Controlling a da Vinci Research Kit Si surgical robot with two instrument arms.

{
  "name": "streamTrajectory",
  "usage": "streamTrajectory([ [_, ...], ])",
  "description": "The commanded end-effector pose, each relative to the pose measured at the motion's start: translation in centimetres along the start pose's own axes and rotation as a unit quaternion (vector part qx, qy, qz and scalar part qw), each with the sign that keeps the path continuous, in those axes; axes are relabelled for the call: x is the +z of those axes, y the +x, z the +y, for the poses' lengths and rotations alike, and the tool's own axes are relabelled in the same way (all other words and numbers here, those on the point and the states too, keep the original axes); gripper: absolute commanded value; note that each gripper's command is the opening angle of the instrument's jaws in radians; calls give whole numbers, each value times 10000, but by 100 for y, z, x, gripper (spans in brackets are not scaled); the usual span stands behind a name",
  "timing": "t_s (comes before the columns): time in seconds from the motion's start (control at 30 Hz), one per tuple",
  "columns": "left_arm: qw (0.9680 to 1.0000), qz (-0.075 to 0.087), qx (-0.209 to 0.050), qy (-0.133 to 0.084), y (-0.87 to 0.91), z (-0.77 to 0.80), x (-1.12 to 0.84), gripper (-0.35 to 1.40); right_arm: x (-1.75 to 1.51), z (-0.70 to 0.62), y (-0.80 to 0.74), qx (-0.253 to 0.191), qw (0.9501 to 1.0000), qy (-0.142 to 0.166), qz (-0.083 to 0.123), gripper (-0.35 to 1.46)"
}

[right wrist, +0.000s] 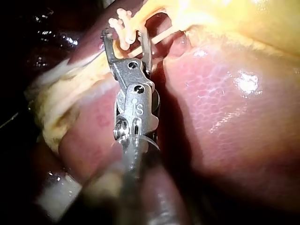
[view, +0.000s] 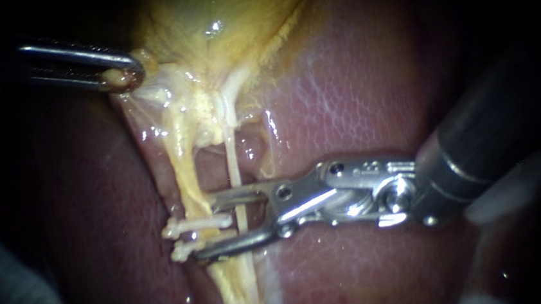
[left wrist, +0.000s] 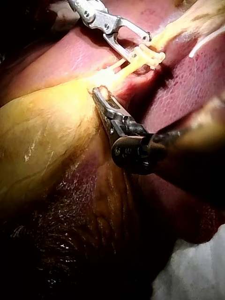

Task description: Going back second clip left tube

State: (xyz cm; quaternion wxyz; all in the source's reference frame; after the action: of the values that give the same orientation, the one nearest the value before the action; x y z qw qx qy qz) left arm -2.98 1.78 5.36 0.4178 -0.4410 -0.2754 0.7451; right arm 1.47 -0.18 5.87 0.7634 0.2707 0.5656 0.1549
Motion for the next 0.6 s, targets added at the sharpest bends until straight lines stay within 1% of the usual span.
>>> streamTrajectory([
  [0.03, 10000, -1, 1, -5, 0, 0, -1, -35, -13, -1, 5, -130, 9998, -42, -114, 46],
  [0.07, 10000, -1, 1, -5, 0, 0, -1, -35, -22, -2, 9, -224, 9996, -82, -166, 46],
  [0.17, 10000, -1, 1, -5, 0, 0, -1, -35, -55, -5, 20, -493, 9976, -254, -418, 47],
  [0.27, 10000, -1, 1, -6, 0, 0, -1, -35, -84, -8, 27, -656, 9956, -391, -541, 48],
  [0.4, 10000, -1, 1, -5, 0, 0, -1, -35, -110, -11, 30, -717, 9941, -581, -571, 49],
  [0.53, 10000, -1, 1, -6, 0, 0, -1, -35, -123, -13, 30, -838, 9919, -736, -614, 49],
  [0.6, 10000, -1, 3, -6, 0, -1, 0, -35, -127, -13, 30, -845, 9918, -728, -632, 49],
])
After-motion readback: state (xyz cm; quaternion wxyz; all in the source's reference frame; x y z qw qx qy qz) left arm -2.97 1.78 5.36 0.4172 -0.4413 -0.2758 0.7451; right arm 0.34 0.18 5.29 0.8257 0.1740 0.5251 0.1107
